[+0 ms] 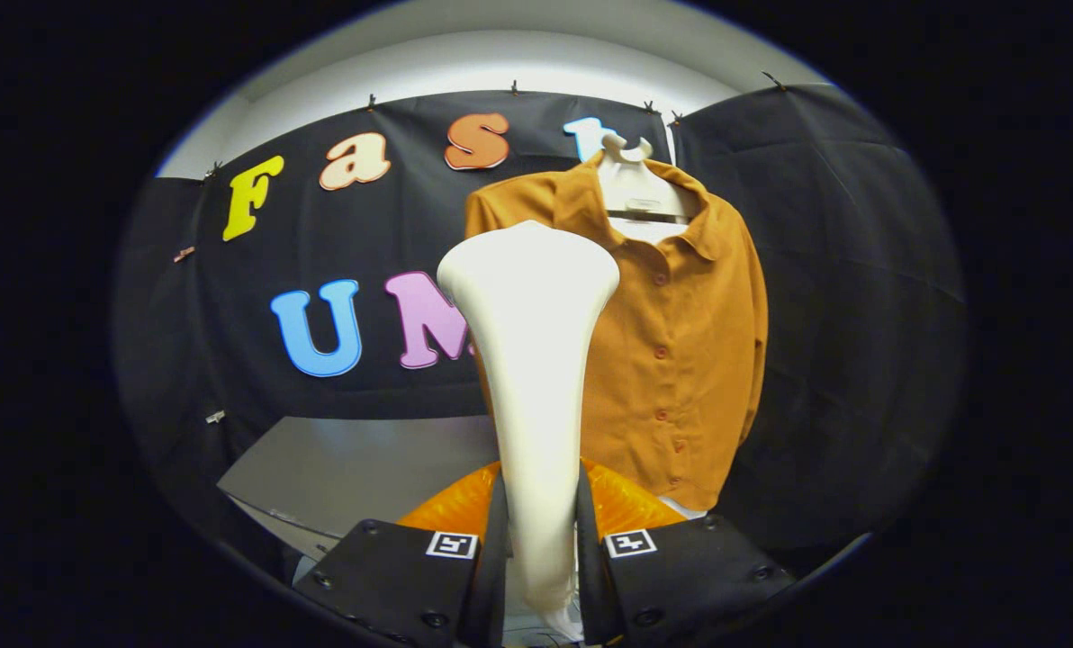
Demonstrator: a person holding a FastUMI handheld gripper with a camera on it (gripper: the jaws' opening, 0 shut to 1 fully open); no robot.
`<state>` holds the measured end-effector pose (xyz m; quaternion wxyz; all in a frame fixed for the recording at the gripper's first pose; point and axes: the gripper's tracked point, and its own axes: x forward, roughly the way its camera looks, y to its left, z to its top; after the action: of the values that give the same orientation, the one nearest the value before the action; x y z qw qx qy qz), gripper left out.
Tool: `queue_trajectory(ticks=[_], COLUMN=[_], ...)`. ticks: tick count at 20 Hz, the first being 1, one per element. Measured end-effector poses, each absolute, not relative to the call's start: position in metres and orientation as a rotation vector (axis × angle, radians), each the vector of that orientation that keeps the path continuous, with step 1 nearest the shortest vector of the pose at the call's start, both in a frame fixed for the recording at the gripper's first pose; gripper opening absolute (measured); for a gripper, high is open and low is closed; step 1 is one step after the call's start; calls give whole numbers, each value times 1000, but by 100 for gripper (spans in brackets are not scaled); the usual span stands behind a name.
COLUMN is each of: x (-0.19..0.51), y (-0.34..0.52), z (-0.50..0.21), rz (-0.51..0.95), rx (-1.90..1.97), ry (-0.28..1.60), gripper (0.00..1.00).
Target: Iron the clothes twice with a garment steamer, once on the left side and once on the right side.
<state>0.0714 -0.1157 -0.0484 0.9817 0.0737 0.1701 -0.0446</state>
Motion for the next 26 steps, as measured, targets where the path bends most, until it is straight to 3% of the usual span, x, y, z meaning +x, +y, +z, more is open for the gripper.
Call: queue_trajectory(ticks=[11,26], x=[75,67], y=[18,33], z=[-28,-26], rz=[111,146], rx=[125,103], ry=[291,284], gripper=[37,36])
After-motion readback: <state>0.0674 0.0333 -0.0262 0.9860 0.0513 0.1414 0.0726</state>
